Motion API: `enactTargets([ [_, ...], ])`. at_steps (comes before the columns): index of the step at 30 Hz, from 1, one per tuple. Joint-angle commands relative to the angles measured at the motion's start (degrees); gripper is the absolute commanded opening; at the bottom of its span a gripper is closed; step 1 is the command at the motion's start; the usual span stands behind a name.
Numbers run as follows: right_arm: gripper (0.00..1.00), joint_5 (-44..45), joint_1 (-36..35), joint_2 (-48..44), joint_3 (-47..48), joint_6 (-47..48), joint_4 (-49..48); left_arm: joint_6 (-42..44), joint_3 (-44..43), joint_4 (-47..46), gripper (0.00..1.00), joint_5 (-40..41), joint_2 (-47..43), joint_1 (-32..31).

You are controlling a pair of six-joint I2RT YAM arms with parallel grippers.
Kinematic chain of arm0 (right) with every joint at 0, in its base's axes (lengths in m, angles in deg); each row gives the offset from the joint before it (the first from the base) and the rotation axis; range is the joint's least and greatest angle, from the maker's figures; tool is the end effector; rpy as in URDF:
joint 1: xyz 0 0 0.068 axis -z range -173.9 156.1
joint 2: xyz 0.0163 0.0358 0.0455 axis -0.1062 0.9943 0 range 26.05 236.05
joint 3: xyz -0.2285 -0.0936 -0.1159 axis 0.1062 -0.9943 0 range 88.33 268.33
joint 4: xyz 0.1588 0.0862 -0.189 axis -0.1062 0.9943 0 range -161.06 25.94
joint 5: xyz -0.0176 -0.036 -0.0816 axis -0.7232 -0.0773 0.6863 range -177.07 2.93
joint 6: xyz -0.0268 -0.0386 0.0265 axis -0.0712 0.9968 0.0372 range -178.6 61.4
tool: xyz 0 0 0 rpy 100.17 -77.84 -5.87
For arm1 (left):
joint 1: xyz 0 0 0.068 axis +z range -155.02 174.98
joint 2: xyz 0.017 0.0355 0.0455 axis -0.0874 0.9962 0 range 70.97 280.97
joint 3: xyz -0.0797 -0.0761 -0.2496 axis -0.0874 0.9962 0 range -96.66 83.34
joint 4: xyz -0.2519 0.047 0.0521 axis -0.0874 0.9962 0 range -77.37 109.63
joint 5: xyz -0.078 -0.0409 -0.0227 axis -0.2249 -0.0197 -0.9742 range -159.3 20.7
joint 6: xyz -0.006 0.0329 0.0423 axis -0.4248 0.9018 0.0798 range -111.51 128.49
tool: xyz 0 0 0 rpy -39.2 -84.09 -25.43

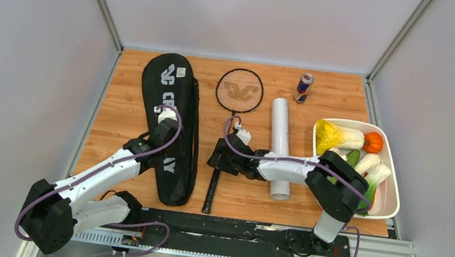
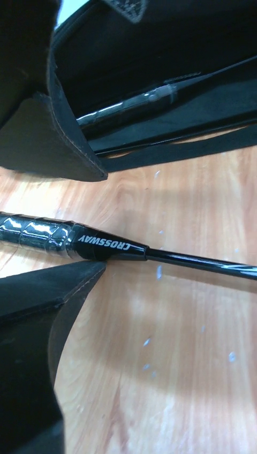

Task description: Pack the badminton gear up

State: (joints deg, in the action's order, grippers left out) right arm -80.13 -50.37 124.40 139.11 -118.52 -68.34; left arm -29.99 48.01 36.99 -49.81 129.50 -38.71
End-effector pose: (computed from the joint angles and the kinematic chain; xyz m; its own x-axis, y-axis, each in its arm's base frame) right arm 0.1902 0.2791 0.1501 -0.8921 0.2088 -0.4007 -0.0257 0.8619 0.5064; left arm 0.1760 -0.1031 0.2179 -0.6894 -0.2453 -0.6816 -0.1193 0.9665 -0.2273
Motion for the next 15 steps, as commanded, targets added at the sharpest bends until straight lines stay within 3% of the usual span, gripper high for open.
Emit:
enactTargets([
  [1,0.61,8.1,-1.4,6.1,5.2,0.3,10.1,-0.8,0.5,-3.3,0.0,-1.5,-1.7,0.1],
  [6,0.49,12.3,-2.8,9.5,6.8,1.6,14.2,-2.4,2.0,-4.9,0.0,-2.5,-2.7,0.1],
  [11,0.11,14.7,-2.3,4.2,3.2,7.9,14.2,-2.9,2.1,-6.4,0.0,-4.0,-2.7,0.1],
  [13,0.01,14.0,-2.4,0.4,1.3,11.4,13.5,-3.3,2.2,-7.0,0.0,-4.7,-3.0,0.2],
  [15,0.0,12.5,-2.4,-4.4,-2.8,13.4,12.0,-3.5,2.5,-7.5,0.0,-5.4,-3.4,0.2],
])
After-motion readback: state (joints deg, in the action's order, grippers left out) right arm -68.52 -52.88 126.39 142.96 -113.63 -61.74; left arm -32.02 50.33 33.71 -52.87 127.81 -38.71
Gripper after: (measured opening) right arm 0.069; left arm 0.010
